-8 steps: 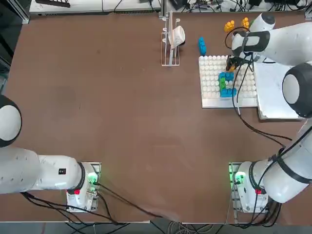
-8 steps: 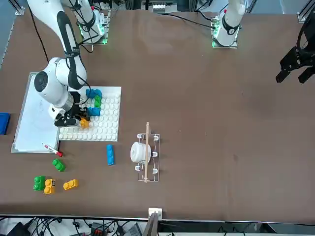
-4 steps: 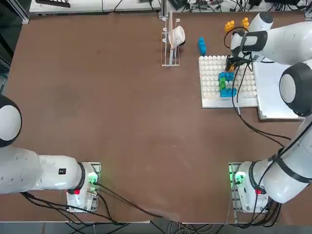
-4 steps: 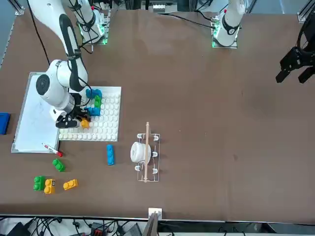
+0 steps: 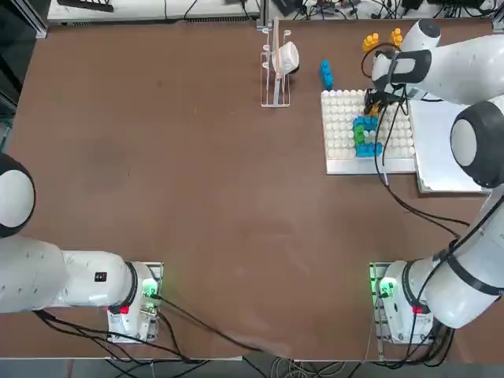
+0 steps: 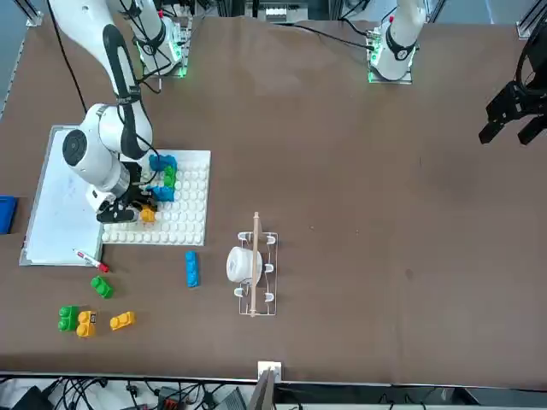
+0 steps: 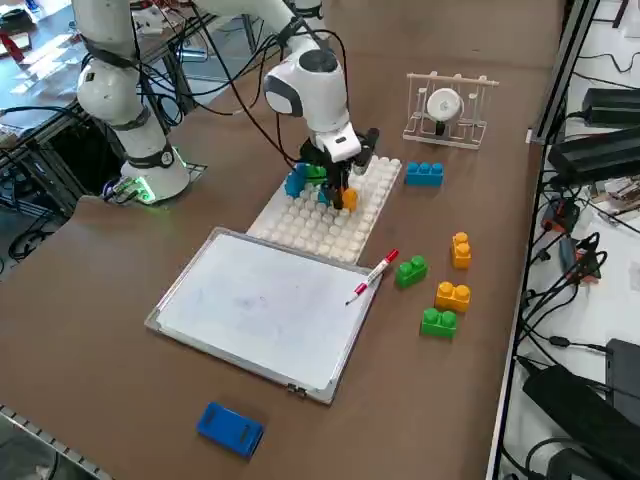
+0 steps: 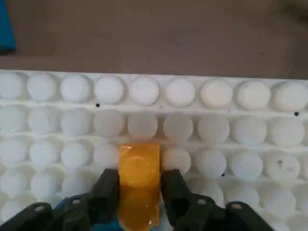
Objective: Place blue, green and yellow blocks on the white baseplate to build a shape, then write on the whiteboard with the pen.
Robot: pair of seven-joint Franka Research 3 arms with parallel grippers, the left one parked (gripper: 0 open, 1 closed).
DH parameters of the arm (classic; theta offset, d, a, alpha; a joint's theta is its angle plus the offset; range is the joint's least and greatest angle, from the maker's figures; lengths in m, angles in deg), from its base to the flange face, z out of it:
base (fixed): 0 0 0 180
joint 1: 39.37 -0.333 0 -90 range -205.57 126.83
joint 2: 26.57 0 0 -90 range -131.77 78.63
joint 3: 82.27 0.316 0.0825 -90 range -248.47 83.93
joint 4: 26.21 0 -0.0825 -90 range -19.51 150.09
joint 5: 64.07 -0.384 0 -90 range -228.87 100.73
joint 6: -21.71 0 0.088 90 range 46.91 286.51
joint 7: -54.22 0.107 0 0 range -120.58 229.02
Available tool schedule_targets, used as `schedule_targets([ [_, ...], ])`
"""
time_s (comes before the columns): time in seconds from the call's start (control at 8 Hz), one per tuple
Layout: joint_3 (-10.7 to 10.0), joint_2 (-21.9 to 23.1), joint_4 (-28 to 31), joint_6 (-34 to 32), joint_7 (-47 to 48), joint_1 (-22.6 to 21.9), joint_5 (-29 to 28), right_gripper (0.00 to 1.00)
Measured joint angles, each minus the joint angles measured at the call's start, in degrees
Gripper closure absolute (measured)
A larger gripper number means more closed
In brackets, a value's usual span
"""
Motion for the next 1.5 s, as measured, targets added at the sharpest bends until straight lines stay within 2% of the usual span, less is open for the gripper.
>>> schedule_targets([
  [0.25,0.0,-3.2,-1.9,1.6,0.0,-0.1,0.0,0.06],
  [0.38,0.0,-3.5,-2.5,1.8,0.0,-0.3,0.0,0.00],
  [1.12,-0.4,-2.8,-3.8,2.1,0.0,-0.6,0.0,0.00],
  [1.5,-0.5,-0.8,-4.6,1.3,0.0,-0.8,0.0,0.00],
])
